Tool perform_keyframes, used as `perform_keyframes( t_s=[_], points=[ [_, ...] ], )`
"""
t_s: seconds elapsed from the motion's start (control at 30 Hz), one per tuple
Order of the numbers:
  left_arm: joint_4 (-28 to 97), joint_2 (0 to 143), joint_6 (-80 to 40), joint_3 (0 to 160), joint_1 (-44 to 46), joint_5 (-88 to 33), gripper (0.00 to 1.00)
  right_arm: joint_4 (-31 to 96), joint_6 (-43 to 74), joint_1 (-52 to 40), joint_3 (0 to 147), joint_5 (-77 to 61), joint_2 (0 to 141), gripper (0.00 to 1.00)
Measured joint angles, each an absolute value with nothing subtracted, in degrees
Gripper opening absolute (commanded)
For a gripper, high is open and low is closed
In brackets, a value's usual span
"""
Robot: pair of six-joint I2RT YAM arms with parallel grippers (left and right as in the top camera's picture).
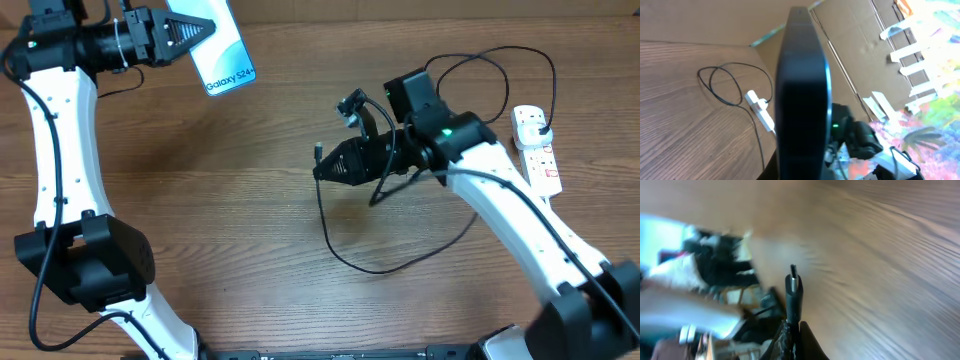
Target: Plug charger to phone and switch on socket
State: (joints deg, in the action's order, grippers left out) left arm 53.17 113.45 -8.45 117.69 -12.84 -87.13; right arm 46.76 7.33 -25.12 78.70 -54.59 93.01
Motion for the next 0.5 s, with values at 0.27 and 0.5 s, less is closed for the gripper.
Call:
perform_keyframes(
  t_s=[0.27,0.5],
  points=[
    [52.38,113.43,-8.62,117.69,-8.97,-87.79,0.04,44.16,-1.15,-26.28,78.7,-66.98,92.92,0.04],
    [51.83,113.45,-8.62,117.69,-5.58,-87.9,0.04,42.46,-1.93,-26.3,78.7,-68.71,92.97,0.04]
  ],
)
